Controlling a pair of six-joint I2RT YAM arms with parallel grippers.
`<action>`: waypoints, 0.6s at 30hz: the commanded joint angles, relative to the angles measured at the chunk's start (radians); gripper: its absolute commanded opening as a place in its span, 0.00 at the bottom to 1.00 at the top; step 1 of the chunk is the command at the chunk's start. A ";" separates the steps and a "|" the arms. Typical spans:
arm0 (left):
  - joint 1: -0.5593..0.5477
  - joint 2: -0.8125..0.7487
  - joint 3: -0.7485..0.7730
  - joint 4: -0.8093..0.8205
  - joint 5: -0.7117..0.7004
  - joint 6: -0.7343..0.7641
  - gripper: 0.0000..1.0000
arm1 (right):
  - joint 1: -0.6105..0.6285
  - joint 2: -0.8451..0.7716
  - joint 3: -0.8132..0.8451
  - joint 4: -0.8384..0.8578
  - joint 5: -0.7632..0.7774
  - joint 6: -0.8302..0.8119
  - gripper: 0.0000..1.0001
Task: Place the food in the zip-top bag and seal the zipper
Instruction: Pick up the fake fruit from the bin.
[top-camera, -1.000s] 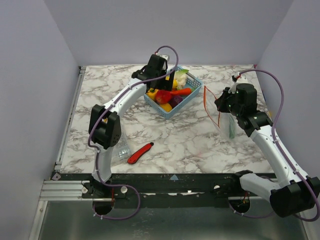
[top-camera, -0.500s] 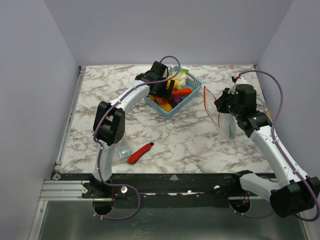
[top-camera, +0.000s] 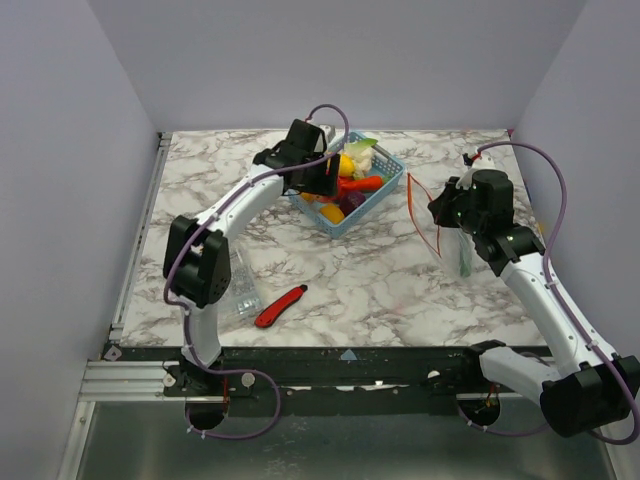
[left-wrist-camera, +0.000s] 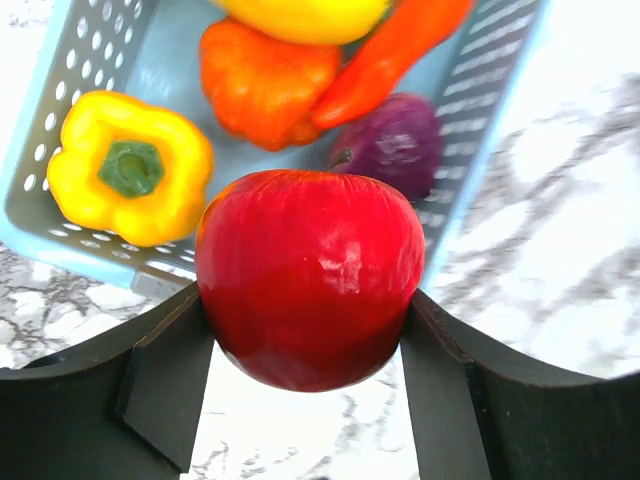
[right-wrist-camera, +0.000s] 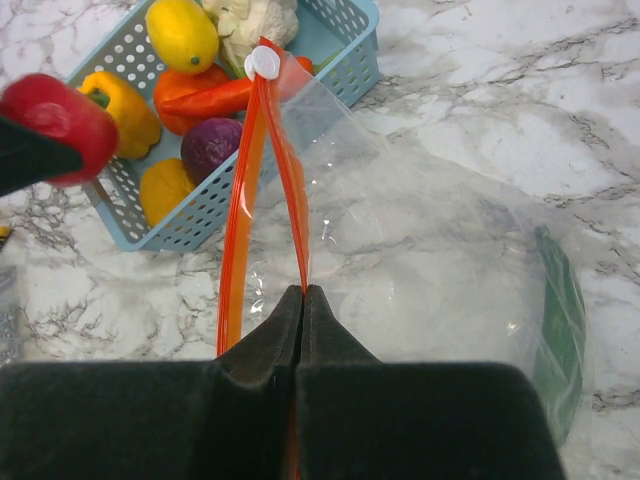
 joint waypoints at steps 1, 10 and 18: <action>-0.003 -0.208 -0.062 0.118 0.185 -0.108 0.30 | 0.002 -0.006 -0.004 0.024 -0.018 0.009 0.00; -0.080 -0.309 -0.351 0.797 0.667 -0.658 0.30 | 0.002 -0.008 -0.006 0.028 -0.024 0.011 0.00; -0.192 -0.169 -0.389 1.159 0.694 -0.954 0.26 | 0.002 -0.017 -0.005 0.024 -0.027 0.012 0.00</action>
